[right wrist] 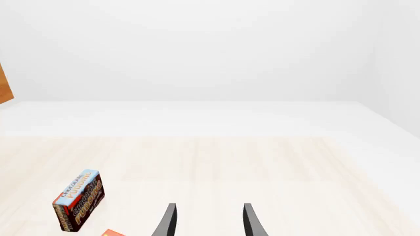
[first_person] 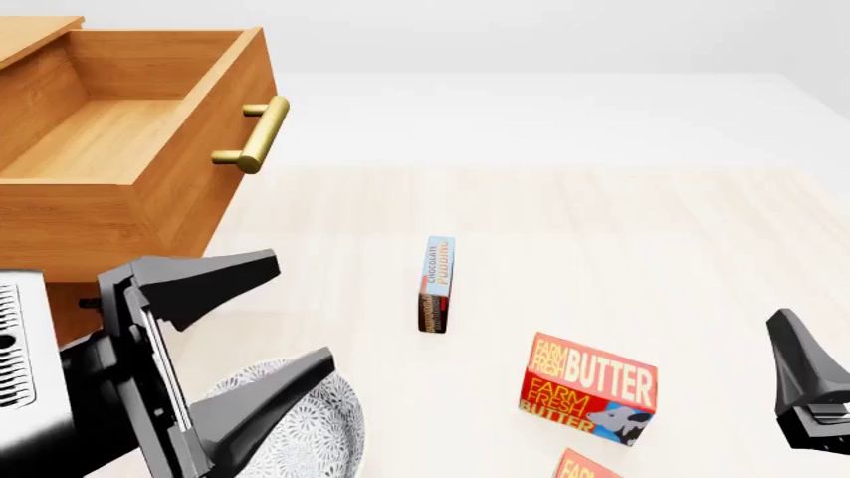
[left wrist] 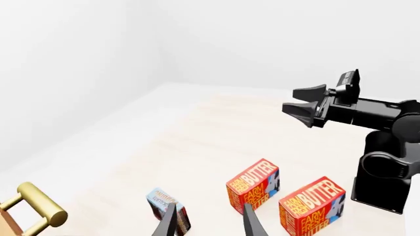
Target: Put the chocolate pudding in the top drawer of the cabinet and close it.
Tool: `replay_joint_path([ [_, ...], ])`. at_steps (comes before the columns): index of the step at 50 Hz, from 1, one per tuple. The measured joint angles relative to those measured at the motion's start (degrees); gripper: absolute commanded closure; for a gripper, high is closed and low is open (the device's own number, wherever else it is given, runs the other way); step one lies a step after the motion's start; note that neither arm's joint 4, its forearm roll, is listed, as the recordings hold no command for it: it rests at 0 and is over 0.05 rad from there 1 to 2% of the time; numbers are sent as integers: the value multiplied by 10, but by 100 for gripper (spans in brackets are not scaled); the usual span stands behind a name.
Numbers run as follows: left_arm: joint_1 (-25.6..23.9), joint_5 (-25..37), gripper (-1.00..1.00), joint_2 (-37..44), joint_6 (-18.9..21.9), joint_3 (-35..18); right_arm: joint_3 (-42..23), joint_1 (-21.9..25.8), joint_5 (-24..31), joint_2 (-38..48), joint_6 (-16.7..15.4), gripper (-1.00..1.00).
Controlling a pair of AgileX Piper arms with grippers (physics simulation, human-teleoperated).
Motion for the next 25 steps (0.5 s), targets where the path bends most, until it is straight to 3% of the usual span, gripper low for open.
replay_joint_path([
  [25, 46, -92, -100, 84, -110, 6, 0, 0, 0, 0, 0, -100],
])
